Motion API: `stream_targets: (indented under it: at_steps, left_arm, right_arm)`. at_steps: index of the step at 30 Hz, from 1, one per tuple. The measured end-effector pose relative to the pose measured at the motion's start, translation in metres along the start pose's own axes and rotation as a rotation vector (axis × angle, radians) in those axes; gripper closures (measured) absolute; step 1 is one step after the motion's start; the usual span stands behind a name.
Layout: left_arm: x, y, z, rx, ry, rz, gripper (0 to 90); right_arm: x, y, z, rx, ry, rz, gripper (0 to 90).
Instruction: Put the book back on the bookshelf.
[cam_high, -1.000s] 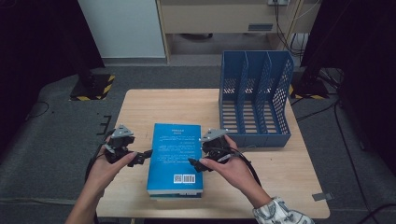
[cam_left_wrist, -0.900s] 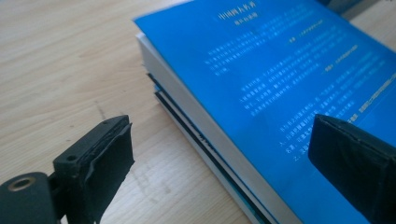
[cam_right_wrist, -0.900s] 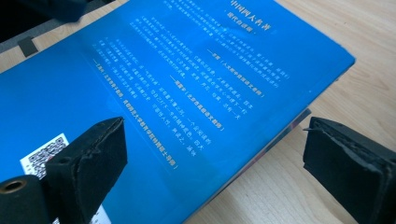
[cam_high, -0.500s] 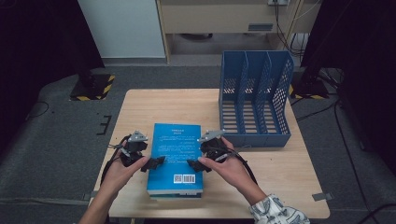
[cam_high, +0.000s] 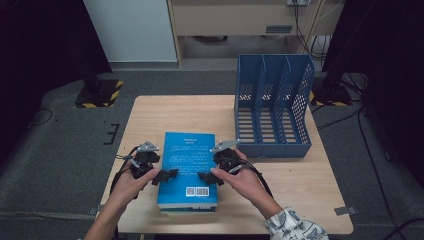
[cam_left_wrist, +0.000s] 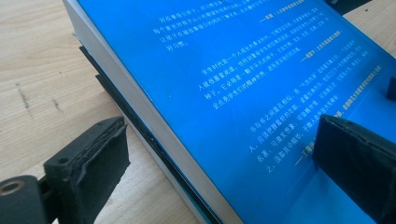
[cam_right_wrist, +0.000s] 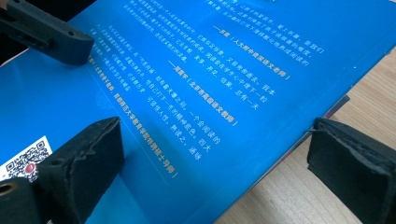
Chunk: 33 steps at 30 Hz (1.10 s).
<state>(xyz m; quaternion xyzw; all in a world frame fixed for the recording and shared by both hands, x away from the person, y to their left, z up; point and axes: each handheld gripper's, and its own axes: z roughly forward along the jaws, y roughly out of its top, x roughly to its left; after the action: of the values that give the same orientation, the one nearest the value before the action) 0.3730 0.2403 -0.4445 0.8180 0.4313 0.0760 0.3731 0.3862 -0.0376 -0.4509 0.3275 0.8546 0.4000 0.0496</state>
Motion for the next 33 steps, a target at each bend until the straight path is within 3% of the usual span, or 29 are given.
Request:
stream_targets:
  at_steps: [4, 15, 33]
  left_arm:
    - [-0.002, 0.0, 0.005, 0.017, -0.065, -0.005, 2.9]
    - [0.0, 0.0, 0.009, 0.03, -0.083, -0.025, 0.0]
    - [0.0, 0.003, 0.009, 0.047, -0.081, -0.016, 0.0]
  right_arm:
    - [-0.001, 0.0, 0.001, -0.003, 0.001, 0.0, 2.4]
    - [-0.008, -0.005, 0.005, -0.013, 0.058, 0.082, 1.4]
    - [-0.015, -0.007, 0.009, -0.003, 0.111, 0.122, 0.1]
